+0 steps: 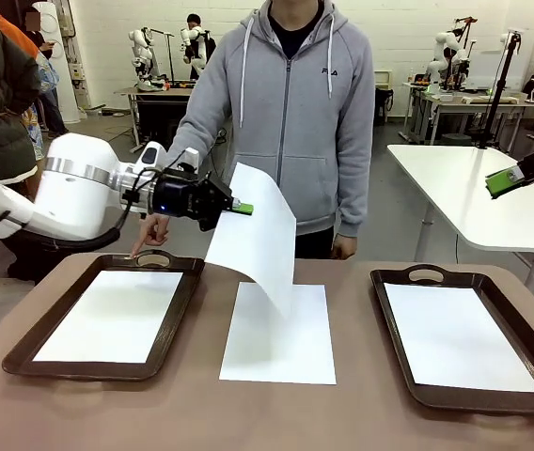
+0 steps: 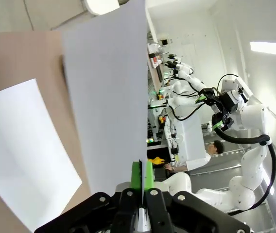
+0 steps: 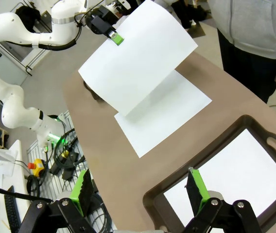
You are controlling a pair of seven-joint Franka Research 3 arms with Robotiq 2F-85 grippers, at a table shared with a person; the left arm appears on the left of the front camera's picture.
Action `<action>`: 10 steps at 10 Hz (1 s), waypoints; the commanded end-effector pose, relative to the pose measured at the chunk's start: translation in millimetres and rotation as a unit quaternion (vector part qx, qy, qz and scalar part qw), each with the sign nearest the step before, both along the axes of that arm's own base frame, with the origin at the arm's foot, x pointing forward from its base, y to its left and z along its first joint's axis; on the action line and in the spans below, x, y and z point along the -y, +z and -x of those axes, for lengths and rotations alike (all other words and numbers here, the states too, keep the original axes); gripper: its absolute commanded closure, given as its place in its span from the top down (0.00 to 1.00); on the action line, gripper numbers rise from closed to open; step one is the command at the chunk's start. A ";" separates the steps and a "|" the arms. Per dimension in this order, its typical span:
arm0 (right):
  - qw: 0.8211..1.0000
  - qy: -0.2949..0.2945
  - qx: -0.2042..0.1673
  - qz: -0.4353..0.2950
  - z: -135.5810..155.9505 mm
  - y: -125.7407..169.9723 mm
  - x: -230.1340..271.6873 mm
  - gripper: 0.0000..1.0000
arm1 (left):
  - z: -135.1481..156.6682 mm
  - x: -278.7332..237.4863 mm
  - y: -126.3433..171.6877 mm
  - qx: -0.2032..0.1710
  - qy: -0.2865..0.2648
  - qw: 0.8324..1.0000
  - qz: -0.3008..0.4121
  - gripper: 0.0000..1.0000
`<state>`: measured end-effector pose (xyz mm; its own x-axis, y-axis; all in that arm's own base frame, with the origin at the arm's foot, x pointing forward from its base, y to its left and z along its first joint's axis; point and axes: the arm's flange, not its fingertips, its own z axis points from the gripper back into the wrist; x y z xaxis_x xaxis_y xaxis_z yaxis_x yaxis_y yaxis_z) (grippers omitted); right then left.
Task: Sort the A4 documents.
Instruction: Place the A4 Paper in the designated Handle tray.
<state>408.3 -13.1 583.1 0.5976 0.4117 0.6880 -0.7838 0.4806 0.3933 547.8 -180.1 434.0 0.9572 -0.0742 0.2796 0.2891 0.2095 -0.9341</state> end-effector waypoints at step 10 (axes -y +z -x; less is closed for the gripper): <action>1.000 -0.002 0.001 -0.004 -0.9 -1.4 -1.5 1.00 | 10.2 -103.0 -66.9 -0.177 -0.068 0.982 0.021 0.01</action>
